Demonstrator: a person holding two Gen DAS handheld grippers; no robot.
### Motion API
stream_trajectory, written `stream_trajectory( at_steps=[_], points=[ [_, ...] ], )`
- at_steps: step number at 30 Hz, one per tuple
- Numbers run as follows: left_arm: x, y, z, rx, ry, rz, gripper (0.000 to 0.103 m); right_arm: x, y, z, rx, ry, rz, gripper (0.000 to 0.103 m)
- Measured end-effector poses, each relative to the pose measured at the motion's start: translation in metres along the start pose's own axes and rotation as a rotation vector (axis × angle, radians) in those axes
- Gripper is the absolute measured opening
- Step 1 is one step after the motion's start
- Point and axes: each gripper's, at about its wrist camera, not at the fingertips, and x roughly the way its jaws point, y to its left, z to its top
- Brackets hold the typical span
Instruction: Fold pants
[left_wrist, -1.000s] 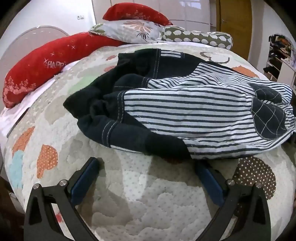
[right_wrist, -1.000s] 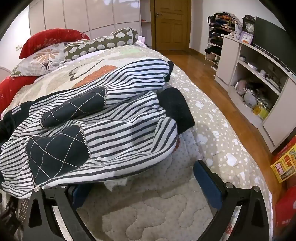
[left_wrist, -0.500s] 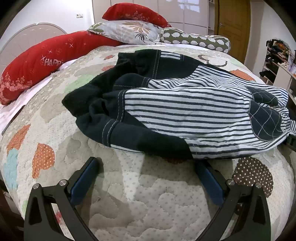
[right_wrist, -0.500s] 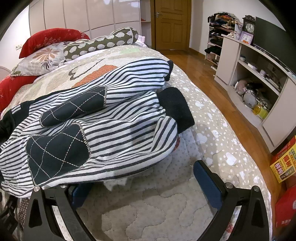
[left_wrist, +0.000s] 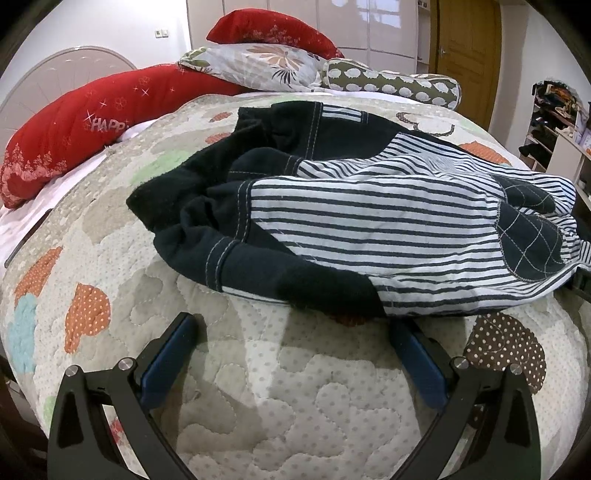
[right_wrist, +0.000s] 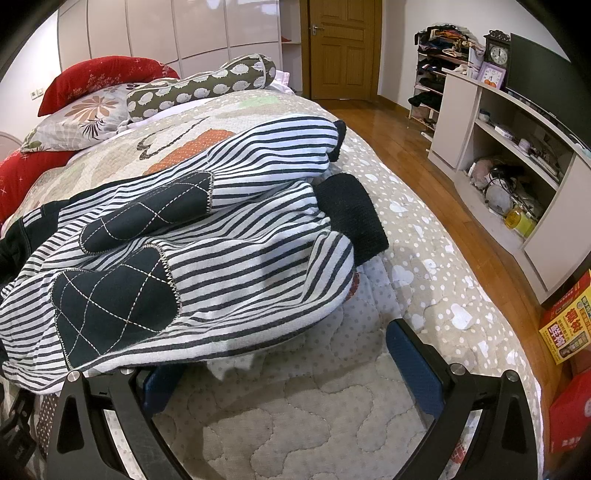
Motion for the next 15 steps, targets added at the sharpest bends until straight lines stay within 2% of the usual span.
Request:
stream_trajectory(
  at_steps=[8, 15],
  points=[
    [-0.0013, 0.0011, -0.0017, -0.009, -0.027, -0.016, 0.103, 0.0, 0.0002, 0.0002, 0.0, 0.0, 0.0, 0.103],
    [-0.0009, -0.0034, -0.0043, 0.002, -0.036, -0.001, 0.103, 0.0003, 0.001, 0.0011, -0.002, 0.0, -0.007, 0.103]
  ],
)
